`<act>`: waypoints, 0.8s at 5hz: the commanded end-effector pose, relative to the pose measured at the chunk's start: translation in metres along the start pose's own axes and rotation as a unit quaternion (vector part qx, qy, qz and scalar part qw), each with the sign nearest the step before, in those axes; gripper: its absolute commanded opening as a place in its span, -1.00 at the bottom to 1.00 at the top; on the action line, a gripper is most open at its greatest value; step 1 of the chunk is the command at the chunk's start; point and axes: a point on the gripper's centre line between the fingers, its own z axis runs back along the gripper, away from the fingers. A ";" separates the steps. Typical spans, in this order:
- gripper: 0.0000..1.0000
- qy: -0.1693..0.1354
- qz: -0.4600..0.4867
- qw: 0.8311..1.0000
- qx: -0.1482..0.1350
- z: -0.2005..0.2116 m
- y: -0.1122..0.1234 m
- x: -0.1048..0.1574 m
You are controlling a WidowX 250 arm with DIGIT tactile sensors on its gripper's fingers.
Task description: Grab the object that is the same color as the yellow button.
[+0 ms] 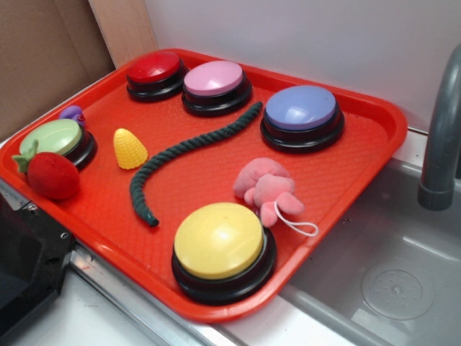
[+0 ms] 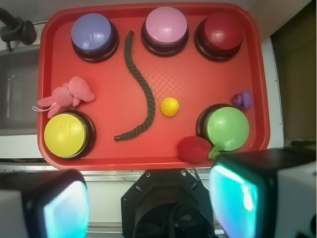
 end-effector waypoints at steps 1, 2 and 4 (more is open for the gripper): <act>1.00 0.000 0.000 1.000 0.000 0.000 0.000 0.000; 1.00 -0.018 0.085 0.996 -0.001 -0.024 0.000 0.010; 1.00 -0.066 0.267 0.961 -0.004 -0.068 0.017 0.028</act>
